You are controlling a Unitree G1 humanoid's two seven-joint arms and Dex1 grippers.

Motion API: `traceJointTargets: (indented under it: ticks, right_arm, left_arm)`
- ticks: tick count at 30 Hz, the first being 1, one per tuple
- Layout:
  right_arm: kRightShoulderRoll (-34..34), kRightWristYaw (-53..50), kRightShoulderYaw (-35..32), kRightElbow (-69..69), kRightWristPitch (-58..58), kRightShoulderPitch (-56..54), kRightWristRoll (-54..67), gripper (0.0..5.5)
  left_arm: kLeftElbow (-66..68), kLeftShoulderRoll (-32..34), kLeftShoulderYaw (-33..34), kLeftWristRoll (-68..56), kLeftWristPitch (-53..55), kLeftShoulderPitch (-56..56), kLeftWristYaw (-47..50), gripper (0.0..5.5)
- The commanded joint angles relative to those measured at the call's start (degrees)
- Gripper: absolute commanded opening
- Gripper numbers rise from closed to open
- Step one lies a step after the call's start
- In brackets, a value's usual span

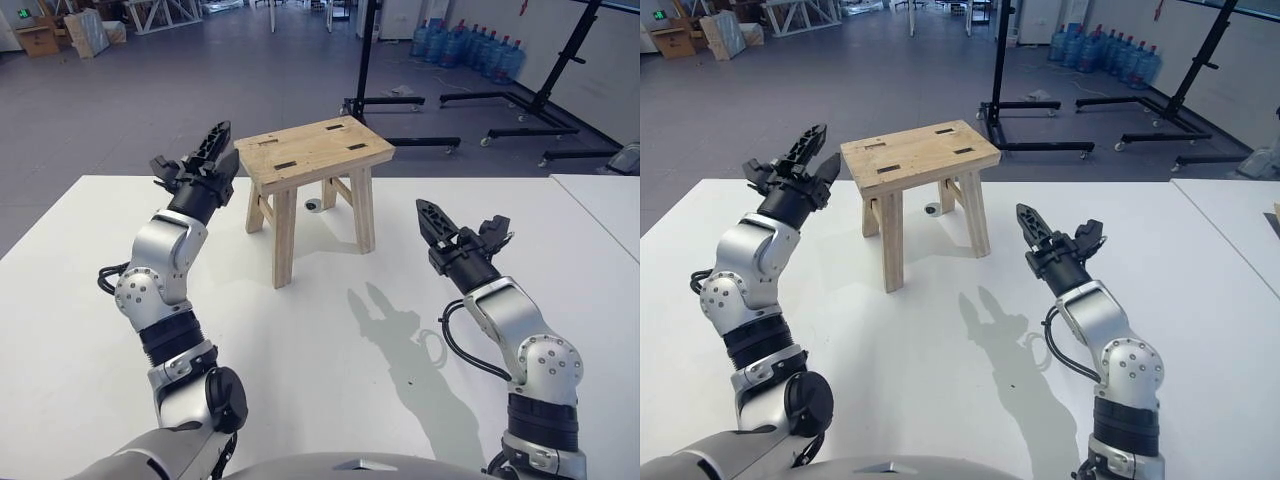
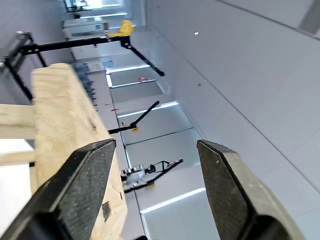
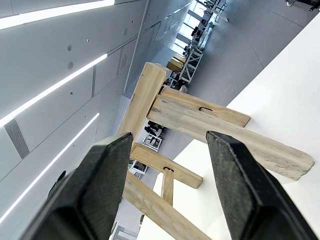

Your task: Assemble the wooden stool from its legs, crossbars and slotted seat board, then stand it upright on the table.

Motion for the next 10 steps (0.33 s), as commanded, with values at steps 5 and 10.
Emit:
traceJointTargets:
  ticks: [5, 10]
  right_arm:
    - [-6.6, 6.3, 5.1, 0.7, -7.5, -1.9, -29.4, 2.70]
    - [-8.0, 8.1, 11.9, 4.0, -15.6, -1.5, -51.1, 2.70]
  left_arm:
    - [-13.0, 17.0, -27.0, 57.7, -18.5, 19.6, -3.0, 2.96]
    - [-10.1, 12.2, -29.9, 62.1, -19.3, 20.8, -4.3, 2.96]
